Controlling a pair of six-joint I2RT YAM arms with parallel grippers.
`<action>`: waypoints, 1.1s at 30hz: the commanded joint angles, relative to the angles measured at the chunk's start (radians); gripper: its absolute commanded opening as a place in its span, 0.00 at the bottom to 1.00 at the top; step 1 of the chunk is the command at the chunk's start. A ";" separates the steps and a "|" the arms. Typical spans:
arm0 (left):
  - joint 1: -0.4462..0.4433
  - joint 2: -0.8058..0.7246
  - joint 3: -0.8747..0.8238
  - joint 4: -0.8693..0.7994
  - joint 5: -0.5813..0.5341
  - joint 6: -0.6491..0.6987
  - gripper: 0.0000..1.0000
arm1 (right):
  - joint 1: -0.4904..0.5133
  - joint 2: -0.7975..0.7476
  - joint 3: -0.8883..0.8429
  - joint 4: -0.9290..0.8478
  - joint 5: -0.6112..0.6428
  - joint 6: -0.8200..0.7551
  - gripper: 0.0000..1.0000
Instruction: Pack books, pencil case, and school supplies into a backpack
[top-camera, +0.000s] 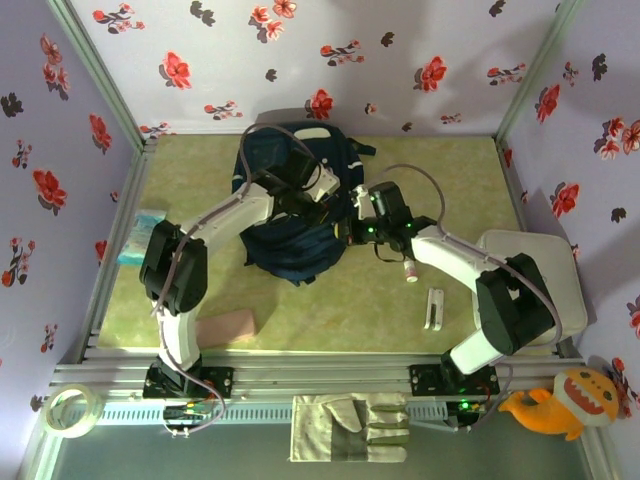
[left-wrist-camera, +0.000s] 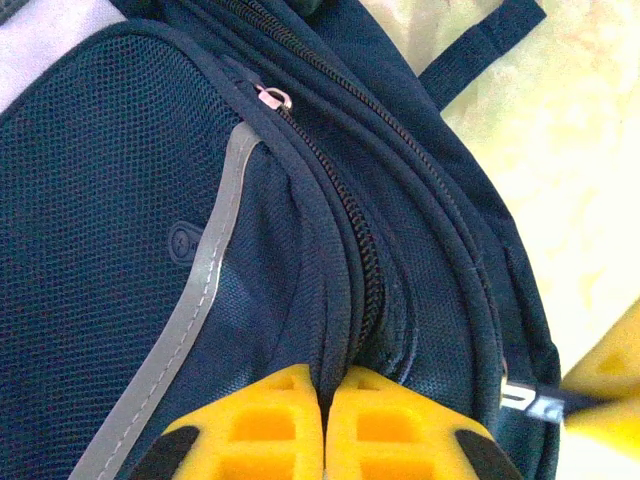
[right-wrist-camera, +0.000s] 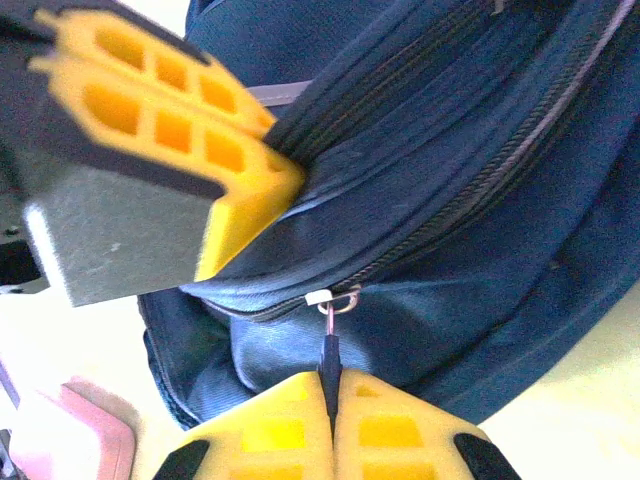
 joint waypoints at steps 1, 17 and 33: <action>0.006 0.034 0.050 0.158 0.042 -0.070 0.04 | 0.039 -0.028 -0.026 0.070 -0.066 0.011 0.00; 0.024 -0.079 -0.077 0.239 0.088 -0.027 0.04 | -0.142 -0.099 -0.226 0.464 -0.036 0.510 0.47; 0.020 -0.166 -0.118 0.248 0.123 0.081 0.04 | -0.180 0.061 -0.027 0.417 -0.140 0.763 0.61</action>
